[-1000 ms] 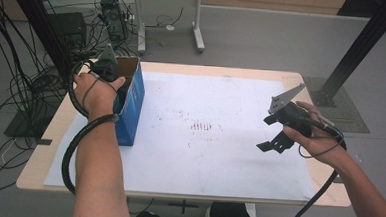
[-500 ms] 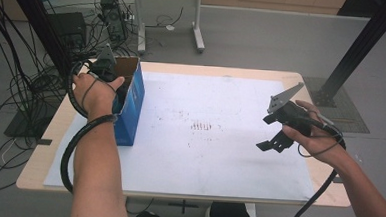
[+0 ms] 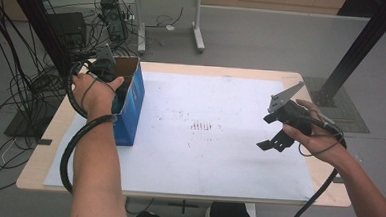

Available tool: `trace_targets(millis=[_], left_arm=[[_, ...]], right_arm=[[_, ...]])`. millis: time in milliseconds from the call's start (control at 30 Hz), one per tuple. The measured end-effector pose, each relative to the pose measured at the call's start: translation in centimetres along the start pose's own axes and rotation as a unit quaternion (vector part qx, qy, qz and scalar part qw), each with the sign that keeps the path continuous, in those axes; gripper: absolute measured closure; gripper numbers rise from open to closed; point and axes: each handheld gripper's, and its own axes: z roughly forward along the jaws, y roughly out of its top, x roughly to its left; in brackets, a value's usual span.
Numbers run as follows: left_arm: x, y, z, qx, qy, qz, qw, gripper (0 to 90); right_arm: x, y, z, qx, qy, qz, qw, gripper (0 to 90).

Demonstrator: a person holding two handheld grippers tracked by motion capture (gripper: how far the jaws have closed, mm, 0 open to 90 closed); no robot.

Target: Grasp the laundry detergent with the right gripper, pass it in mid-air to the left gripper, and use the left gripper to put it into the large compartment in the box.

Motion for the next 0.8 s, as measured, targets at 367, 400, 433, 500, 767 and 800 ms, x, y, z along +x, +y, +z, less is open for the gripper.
trace_targets(millis=[367,400,433,500,767,800], left_arm=[[-0.05,0.00,0.03,-0.003,0.001,0.001,1.0000,36.9],[-0.08,0.01,0.04,-0.004,0.002,0.001,1.0000,37.0],[-0.09,0.01,0.06,-0.005,0.003,0.001,1.0000,36.9],[-0.09,0.03,0.06,-0.005,0.003,0.001,1.0000,36.9],[-0.05,-0.01,0.06,-0.007,0.003,0.000,1.0000,36.9],[-0.07,-0.02,0.07,-0.007,0.003,0.001,1.0000,36.9]], right_arm=[[-0.06,-0.09,-0.16,0.000,-0.001,0.001,1.0000,5.1],[-0.07,-0.09,-0.16,0.000,-0.002,0.001,1.0000,5.1],[-0.08,-0.07,-0.15,0.001,-0.001,0.000,1.0000,5.1],[-0.07,-0.02,-0.16,0.003,-0.001,-0.002,1.0000,5.1],[-0.14,0.18,-0.45,0.002,-0.004,-0.003,1.0000,5.1],[-0.15,0.17,-0.45,0.002,-0.004,-0.003,1.0000,5.1]])
